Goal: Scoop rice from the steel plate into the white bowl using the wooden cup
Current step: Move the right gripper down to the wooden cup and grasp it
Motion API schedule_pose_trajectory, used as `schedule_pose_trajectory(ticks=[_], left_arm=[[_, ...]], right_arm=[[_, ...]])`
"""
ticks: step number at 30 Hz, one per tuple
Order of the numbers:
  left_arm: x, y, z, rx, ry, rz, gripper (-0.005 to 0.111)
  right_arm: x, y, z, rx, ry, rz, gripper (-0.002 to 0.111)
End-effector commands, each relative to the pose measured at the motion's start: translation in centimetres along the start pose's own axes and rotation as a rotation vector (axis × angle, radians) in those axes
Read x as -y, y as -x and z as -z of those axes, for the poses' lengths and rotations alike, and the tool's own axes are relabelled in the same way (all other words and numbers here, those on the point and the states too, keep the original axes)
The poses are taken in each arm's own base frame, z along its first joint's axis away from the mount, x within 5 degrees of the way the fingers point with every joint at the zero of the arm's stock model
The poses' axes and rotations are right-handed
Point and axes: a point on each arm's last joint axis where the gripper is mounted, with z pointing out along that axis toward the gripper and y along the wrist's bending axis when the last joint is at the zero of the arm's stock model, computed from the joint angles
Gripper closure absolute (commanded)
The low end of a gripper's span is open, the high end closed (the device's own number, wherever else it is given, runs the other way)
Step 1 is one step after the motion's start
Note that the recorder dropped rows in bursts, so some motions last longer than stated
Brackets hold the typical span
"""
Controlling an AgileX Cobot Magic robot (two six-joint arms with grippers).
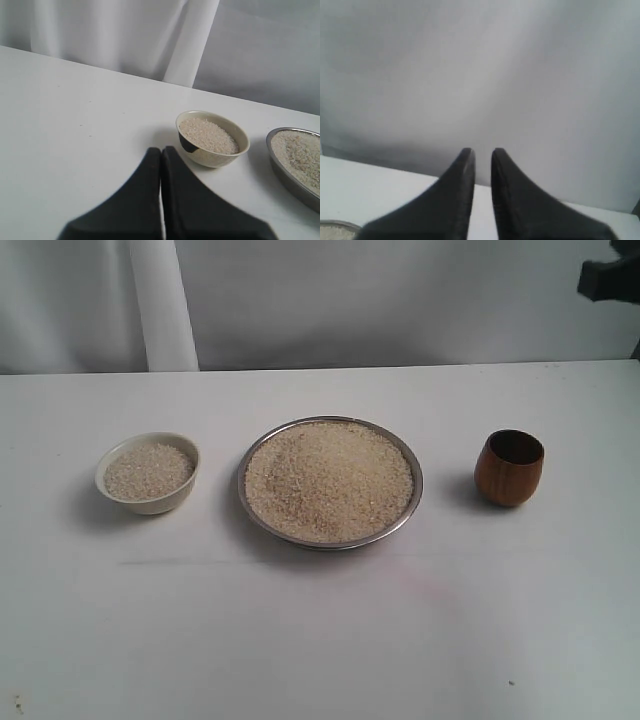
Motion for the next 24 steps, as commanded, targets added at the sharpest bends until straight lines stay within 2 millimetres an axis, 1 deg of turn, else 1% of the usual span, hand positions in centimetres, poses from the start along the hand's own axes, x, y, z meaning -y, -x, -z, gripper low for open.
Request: schedule_pose_trajectory(ticks=[1,4,6,7,9,11,14,17,21,24], left_arm=[[0.1,0.3,0.1,0.017,-0.010,0.005,0.107],[0.1,0.3,0.1,0.017,-0.010,0.005,0.107],[0.1,0.3,0.1,0.017,-0.010,0.005,0.107],[0.1,0.3,0.1,0.017,-0.010,0.005,0.107],[0.1,0.3,0.1,0.017,-0.010,0.005,0.107],[0.1,0.3,0.1,0.017,-0.010,0.005,0.107],[0.1,0.3,0.1,0.017,-0.010,0.005,0.107],[0.1,0.3,0.1,0.017,-0.010,0.005,0.107],[0.1,0.3,0.1,0.017,-0.010,0.005,0.107],[0.1,0.3,0.1,0.017,-0.010,0.005,0.107]], right_arm=[[-0.2,-2.0,-2.1,-0.061,0.021,0.023,0.058],[-0.3,-3.1,-3.1,-0.078,0.036,0.017,0.023],[-0.4,-3.8,-3.7,-0.091,0.042,0.014,0.010],[-0.4,-4.1,-3.9,-0.098,0.045,0.012,0.006],[-0.5,-4.7,-4.3,-0.118,0.049,0.009,0.003],[-0.5,-5.2,-4.6,-0.133,0.051,0.007,0.003],[-0.4,-5.7,-4.8,-0.161,0.039,-0.045,0.003],[-0.5,-6.3,-4.8,-0.212,0.048,0.011,0.003],[-1.0,-7.1,-4.4,-0.191,0.098,0.062,0.003],[-1.8,-8.0,-3.7,-0.119,0.158,0.086,0.003]])
